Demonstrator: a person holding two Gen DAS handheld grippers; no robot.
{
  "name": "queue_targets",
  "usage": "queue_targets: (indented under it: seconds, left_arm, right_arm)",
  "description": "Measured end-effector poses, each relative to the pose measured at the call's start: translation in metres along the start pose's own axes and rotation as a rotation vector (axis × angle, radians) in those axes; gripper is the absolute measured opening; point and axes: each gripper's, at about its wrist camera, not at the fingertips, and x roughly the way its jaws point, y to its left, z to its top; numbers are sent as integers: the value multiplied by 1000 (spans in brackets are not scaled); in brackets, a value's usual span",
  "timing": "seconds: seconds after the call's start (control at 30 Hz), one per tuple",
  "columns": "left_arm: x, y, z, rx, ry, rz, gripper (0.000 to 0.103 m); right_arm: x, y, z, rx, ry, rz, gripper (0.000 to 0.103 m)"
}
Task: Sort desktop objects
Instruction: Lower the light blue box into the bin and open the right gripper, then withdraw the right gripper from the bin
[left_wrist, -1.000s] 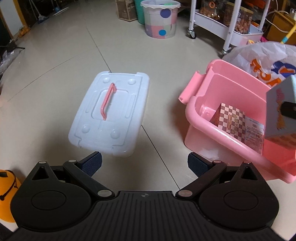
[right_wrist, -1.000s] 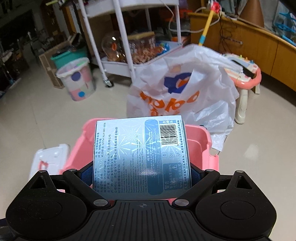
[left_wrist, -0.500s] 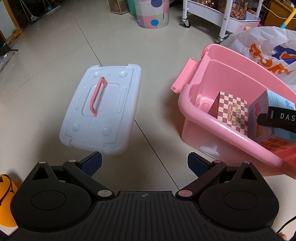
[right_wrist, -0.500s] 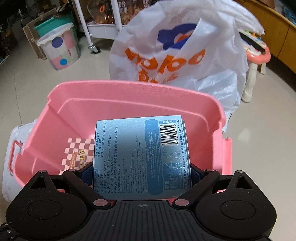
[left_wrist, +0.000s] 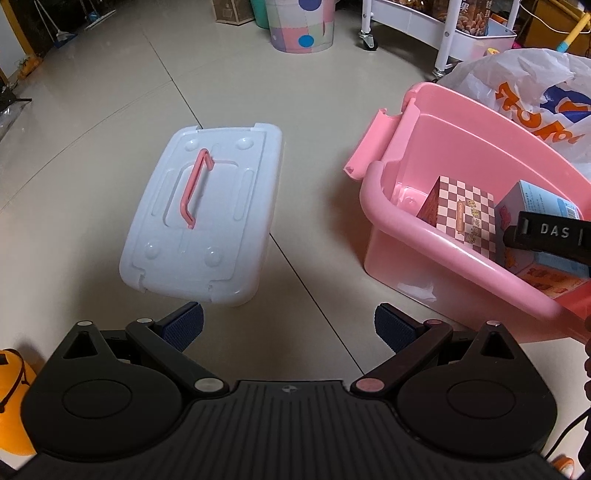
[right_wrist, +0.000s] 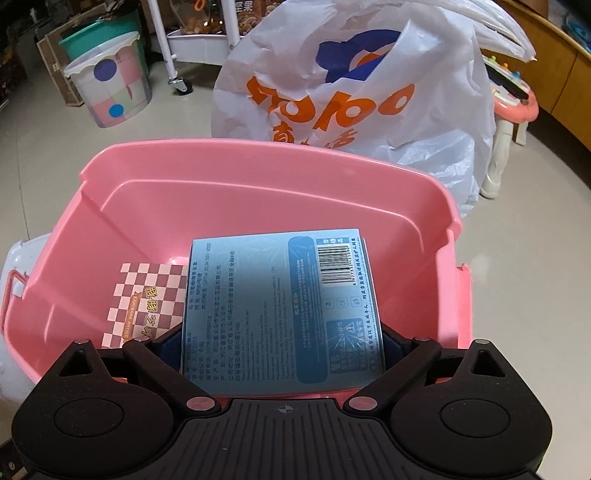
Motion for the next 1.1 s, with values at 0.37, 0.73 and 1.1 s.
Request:
queue_targets:
  seconds: [0.37,0.73,1.1]
  left_arm:
    - [-24,26,10,-41,-53,17,101]
    - [-34,74,28,-87,-119,76,101]
    - [11,125,66,-148,-117,69,89]
  right_arm:
    - [-101,-2,-12,55,-260,49,103]
    - [-142,6,-67,84,-262,77,103]
    - [-133,49,-97,-65,-251,106,103]
